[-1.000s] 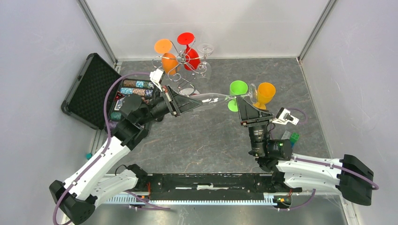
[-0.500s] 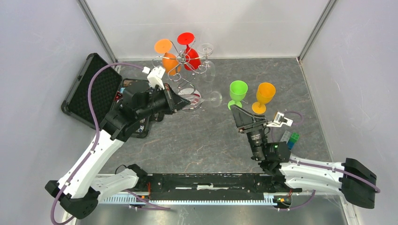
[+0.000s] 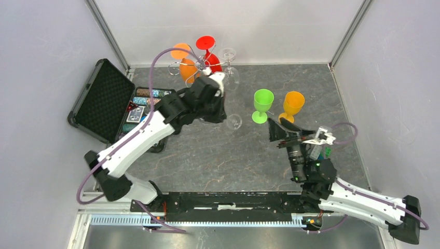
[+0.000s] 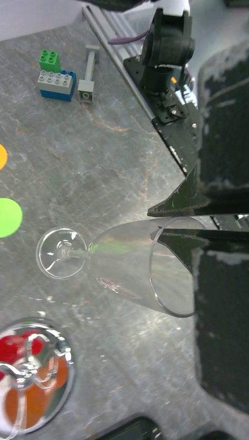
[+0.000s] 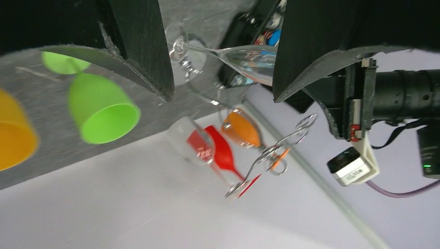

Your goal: Take the wine glass off the wine glass rack

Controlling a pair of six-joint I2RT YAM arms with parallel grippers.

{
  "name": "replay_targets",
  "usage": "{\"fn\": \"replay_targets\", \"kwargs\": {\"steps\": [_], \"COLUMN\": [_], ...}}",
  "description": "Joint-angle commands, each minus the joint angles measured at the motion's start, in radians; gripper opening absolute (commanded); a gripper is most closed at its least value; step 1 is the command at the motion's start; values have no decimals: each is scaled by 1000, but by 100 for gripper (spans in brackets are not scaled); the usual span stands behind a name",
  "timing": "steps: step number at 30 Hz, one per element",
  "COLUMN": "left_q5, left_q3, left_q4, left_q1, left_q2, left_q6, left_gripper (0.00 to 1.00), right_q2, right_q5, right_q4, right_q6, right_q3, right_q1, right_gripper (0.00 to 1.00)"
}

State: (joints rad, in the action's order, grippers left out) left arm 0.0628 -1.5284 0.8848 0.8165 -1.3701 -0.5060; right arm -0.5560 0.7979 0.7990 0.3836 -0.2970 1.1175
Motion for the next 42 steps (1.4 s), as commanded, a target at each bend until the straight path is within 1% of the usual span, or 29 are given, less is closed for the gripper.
{"fn": "replay_targets", "kwargs": {"steps": [1, 3, 7, 9, 11, 15, 19, 21, 24, 32, 34, 39, 42], "left_q5": [187, 226, 285, 287, 267, 232, 237, 232, 213, 213, 216, 265, 287], "left_q3": [-231, -326, -548, -636, -683, -752, -817, -823, -831, -817, -820, -822, -824], "left_q4": [73, 132, 257, 288, 293, 309, 350, 348, 348, 308, 301, 275, 250], "left_q1": [85, 101, 122, 134, 140, 145, 147, 146, 145, 145, 143, 144, 139], "left_q2": [-147, -265, -468, -532, -576, -645, -721, -738, -751, -778, -783, -767, -744], "left_q6": [125, 156, 199, 212, 222, 239, 239, 239, 243, 266, 274, 277, 282], "left_gripper": [2, 2, 2, 2, 2, 2, 2, 2, 5, 6, 11, 34, 44], "right_q2": [168, 249, 353, 388, 418, 460, 477, 482, 483, 476, 473, 472, 470], "right_q5": [200, 241, 308, 327, 340, 356, 366, 366, 365, 360, 357, 355, 353], "right_q4": [-119, -133, -236, -289, -333, -383, -402, -407, -419, -436, -442, -457, -458], "right_q6": [-201, -244, -269, -262, -247, -231, -229, -227, -221, -202, -194, -174, -164], "right_q3": [32, 51, 44, 35, 32, 32, 33, 32, 26, 20, 20, 18, 17], "right_q1": [2, 1, 1, 1, 1, 2, 1, 0, 1, 1, 1, 1, 1], "right_gripper": [74, 74, 74, 73, 73, 73, 73, 73, 73, 73, 73, 73, 73]}}
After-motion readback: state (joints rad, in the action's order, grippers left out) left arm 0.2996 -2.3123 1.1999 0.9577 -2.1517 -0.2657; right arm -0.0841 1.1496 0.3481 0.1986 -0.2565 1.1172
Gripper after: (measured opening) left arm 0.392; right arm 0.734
